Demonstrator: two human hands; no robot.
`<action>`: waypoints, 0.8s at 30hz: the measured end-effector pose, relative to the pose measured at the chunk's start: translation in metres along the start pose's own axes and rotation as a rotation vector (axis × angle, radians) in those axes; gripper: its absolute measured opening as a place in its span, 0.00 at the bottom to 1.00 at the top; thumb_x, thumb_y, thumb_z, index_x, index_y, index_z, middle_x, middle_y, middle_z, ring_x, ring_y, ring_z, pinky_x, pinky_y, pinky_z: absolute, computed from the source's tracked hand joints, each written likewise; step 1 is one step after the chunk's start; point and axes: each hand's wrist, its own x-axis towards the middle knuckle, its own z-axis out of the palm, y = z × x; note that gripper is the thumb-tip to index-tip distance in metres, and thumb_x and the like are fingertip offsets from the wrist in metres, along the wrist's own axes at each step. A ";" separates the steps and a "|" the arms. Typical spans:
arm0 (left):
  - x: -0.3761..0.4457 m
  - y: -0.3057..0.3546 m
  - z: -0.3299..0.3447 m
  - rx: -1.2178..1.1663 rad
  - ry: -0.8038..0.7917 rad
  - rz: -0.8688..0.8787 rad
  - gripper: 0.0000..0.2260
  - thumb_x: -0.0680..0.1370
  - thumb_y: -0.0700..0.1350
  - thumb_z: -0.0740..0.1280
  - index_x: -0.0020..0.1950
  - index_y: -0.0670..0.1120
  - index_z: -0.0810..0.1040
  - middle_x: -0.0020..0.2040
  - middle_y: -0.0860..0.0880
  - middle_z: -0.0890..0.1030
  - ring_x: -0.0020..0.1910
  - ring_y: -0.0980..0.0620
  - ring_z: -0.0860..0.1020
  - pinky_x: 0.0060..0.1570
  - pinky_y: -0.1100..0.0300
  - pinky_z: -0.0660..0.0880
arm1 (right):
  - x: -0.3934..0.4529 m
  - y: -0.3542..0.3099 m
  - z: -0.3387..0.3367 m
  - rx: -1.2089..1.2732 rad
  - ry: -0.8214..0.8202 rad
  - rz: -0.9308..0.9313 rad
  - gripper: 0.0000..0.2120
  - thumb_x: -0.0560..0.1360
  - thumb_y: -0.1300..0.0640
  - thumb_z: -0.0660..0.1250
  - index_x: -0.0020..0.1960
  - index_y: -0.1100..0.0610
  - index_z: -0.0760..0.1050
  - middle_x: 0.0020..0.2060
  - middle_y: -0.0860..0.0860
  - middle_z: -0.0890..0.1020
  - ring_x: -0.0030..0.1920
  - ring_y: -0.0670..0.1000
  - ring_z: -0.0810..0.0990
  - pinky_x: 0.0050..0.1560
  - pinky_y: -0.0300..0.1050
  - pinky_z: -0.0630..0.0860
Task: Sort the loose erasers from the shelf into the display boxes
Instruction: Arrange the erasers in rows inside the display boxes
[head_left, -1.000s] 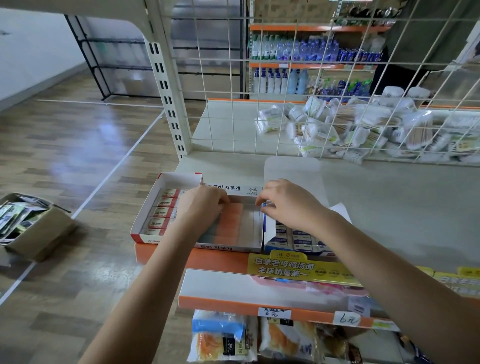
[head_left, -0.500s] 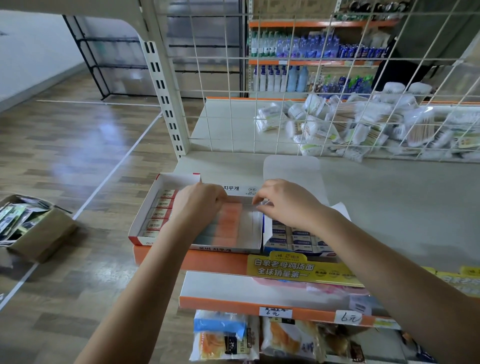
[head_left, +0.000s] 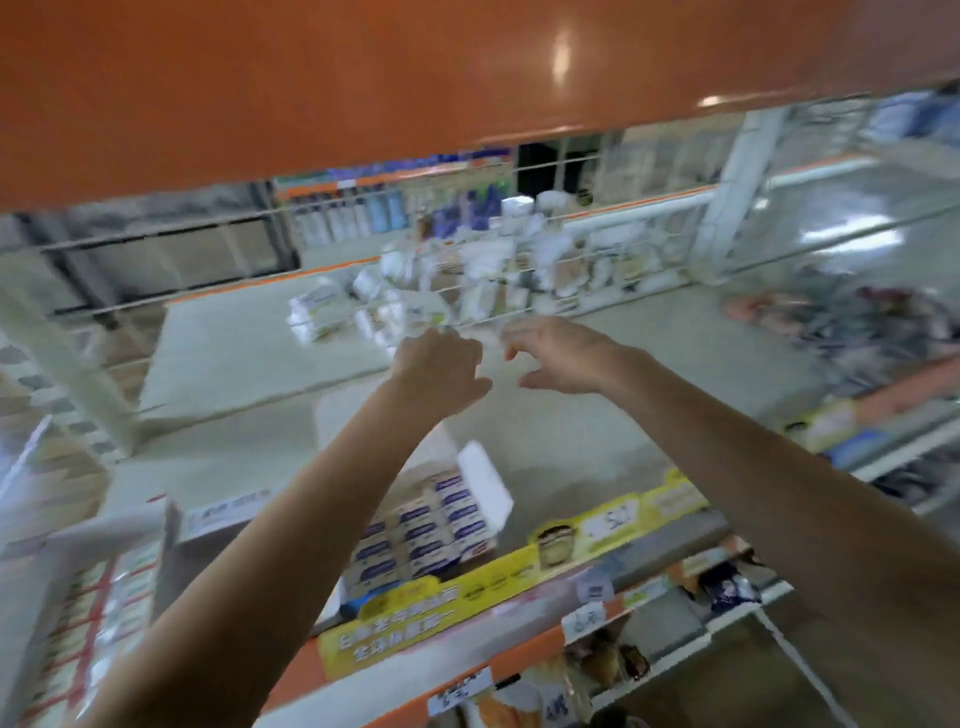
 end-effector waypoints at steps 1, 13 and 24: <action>0.015 0.020 -0.002 0.013 -0.016 0.041 0.19 0.78 0.58 0.58 0.67 0.53 0.69 0.64 0.48 0.72 0.64 0.46 0.70 0.59 0.53 0.69 | -0.009 0.021 0.000 0.002 -0.014 0.056 0.20 0.76 0.51 0.66 0.67 0.53 0.70 0.64 0.53 0.72 0.64 0.54 0.70 0.63 0.49 0.69; 0.139 0.258 -0.015 -0.068 -0.042 0.387 0.21 0.78 0.57 0.60 0.70 0.53 0.66 0.68 0.48 0.69 0.67 0.46 0.67 0.62 0.50 0.66 | -0.123 0.266 0.023 0.079 -0.053 0.445 0.20 0.78 0.53 0.63 0.69 0.54 0.67 0.70 0.54 0.65 0.68 0.53 0.67 0.65 0.45 0.63; 0.244 0.380 -0.010 -0.209 0.107 0.418 0.18 0.78 0.43 0.59 0.68 0.51 0.69 0.67 0.48 0.71 0.63 0.46 0.72 0.56 0.55 0.71 | -0.167 0.424 0.029 0.097 0.043 0.577 0.18 0.76 0.57 0.62 0.65 0.57 0.72 0.63 0.56 0.74 0.64 0.55 0.72 0.62 0.48 0.69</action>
